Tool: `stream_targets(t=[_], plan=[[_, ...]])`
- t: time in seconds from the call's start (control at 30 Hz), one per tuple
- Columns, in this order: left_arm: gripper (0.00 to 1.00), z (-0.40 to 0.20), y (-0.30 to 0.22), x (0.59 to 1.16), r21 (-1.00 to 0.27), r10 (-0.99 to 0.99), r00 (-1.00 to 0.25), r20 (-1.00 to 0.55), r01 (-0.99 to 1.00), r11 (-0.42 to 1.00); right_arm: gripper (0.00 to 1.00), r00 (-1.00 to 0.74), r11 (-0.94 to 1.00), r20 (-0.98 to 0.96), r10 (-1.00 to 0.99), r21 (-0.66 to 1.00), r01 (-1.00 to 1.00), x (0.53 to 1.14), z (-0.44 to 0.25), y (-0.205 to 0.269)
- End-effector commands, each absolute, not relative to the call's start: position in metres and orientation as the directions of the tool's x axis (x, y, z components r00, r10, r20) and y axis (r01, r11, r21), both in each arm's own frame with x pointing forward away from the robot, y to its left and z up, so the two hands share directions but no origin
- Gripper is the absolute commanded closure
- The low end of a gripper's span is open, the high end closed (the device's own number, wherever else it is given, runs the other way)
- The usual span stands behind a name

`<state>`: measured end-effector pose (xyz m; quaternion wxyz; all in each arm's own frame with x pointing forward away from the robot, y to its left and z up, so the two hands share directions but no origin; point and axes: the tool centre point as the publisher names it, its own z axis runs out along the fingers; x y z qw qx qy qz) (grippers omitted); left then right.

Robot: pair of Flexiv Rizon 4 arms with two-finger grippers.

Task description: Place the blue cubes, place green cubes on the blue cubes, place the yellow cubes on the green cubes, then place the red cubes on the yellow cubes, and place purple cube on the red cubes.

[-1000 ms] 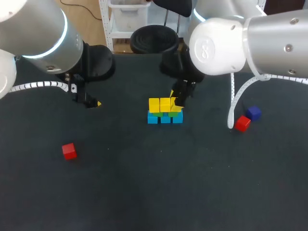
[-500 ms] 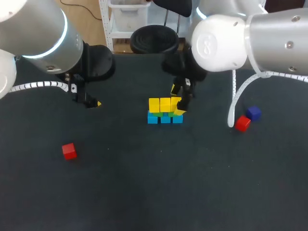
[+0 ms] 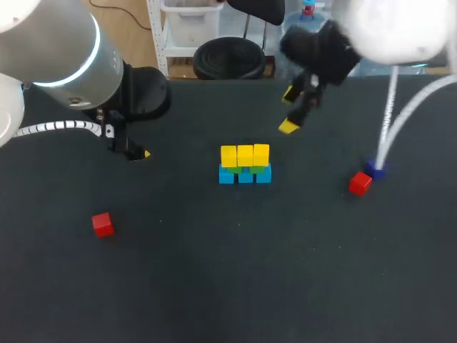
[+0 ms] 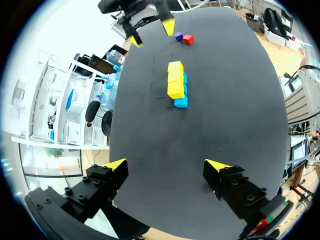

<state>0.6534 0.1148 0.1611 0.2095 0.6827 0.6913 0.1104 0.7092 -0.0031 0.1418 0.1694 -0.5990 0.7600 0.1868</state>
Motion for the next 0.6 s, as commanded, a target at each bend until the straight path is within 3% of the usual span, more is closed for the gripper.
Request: stream_targets(t=[0.03, 0.6], plan=[[0.0, 0.161, 0.114, 0.654, 0.439, 0.991, 0.017, -0.136, 0.897, 0.045, 0.0, -0.26, 0.369, -0.583, -0.77, -0.074, -0.926, 0.661, 0.177, -0.028], [0.0, 0.161, 0.114, 0.654, 0.439, 0.991, 0.017, -0.136, 0.897, 0.045, 0.0, -0.405, 0.48, -0.428, -0.808, -0.079, -0.874, 0.605, 0.151, -0.049]])
